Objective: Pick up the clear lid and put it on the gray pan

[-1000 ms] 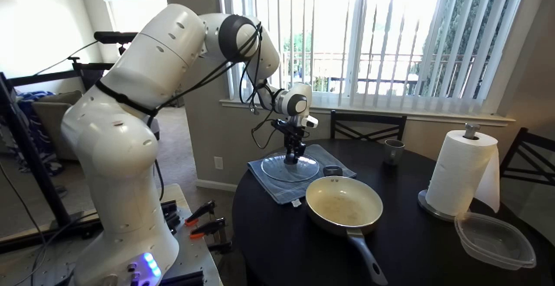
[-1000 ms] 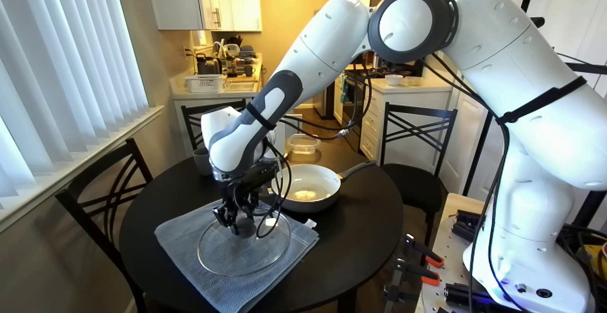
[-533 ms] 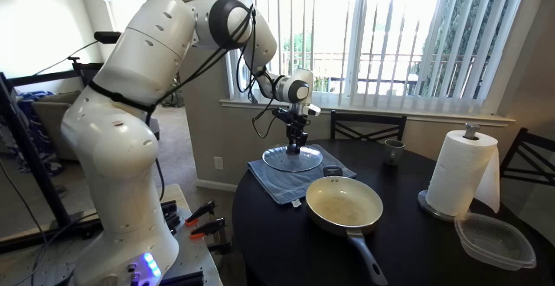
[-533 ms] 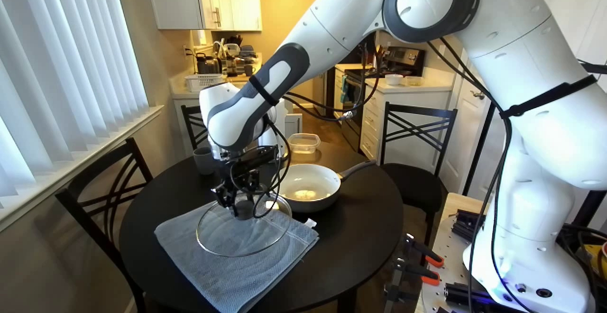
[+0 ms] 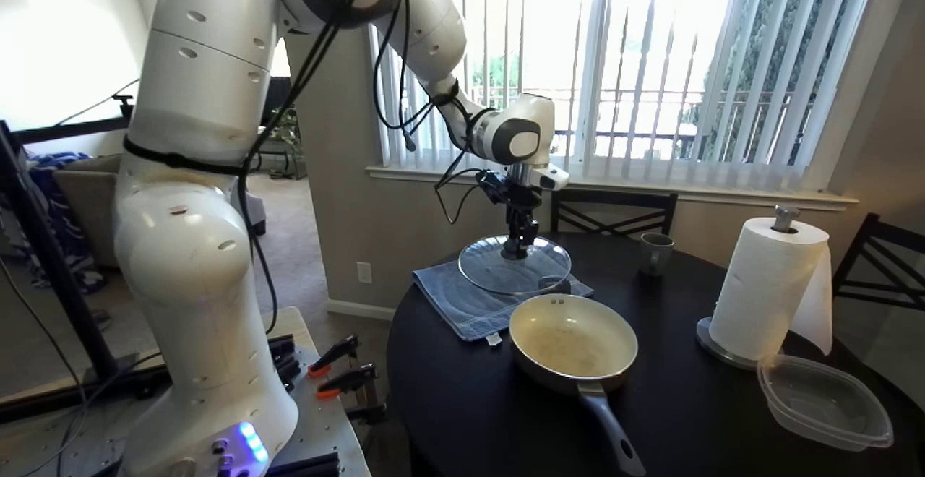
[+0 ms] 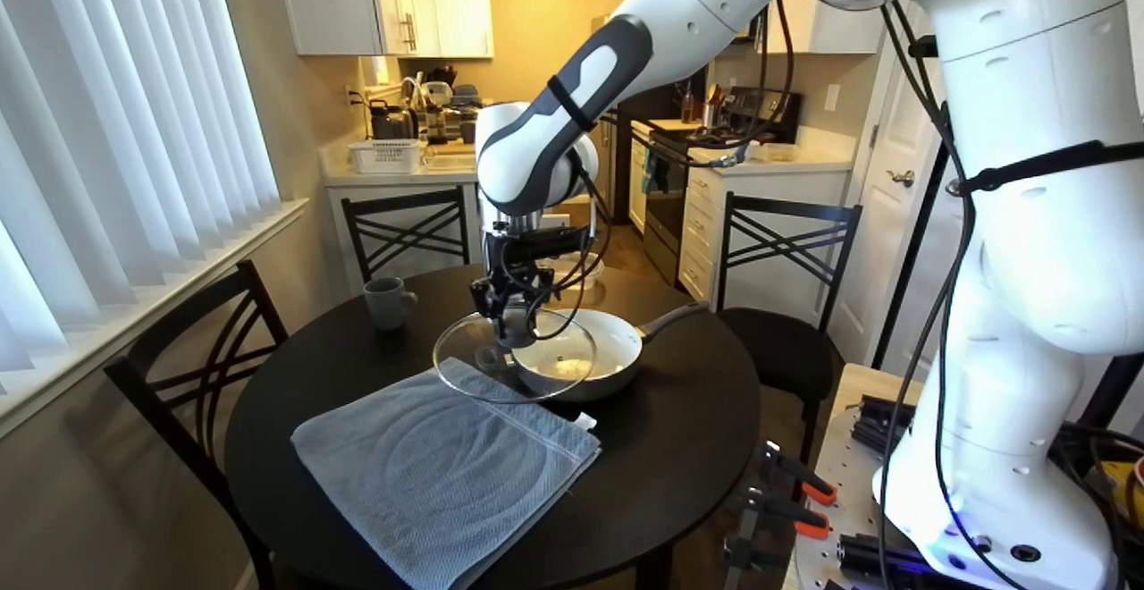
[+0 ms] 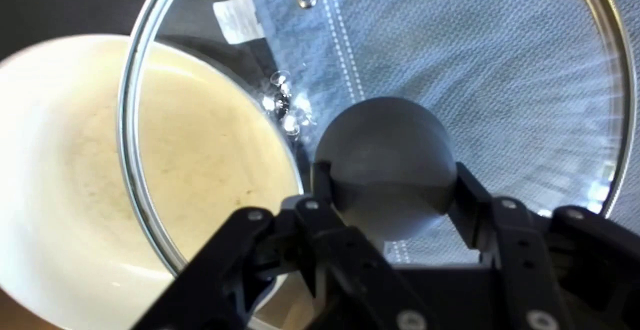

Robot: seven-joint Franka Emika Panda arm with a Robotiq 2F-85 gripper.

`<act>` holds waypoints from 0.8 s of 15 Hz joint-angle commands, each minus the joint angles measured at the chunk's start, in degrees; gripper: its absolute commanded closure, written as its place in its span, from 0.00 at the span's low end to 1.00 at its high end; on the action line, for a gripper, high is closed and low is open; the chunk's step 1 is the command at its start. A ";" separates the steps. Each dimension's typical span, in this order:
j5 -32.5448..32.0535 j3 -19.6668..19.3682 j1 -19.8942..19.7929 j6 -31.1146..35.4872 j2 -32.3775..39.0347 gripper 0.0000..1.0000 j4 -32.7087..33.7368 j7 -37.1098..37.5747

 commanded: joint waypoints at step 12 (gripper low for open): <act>6.20 -3.73 -10.70 -3.68 -2.63 0.67 -1.77 -2.29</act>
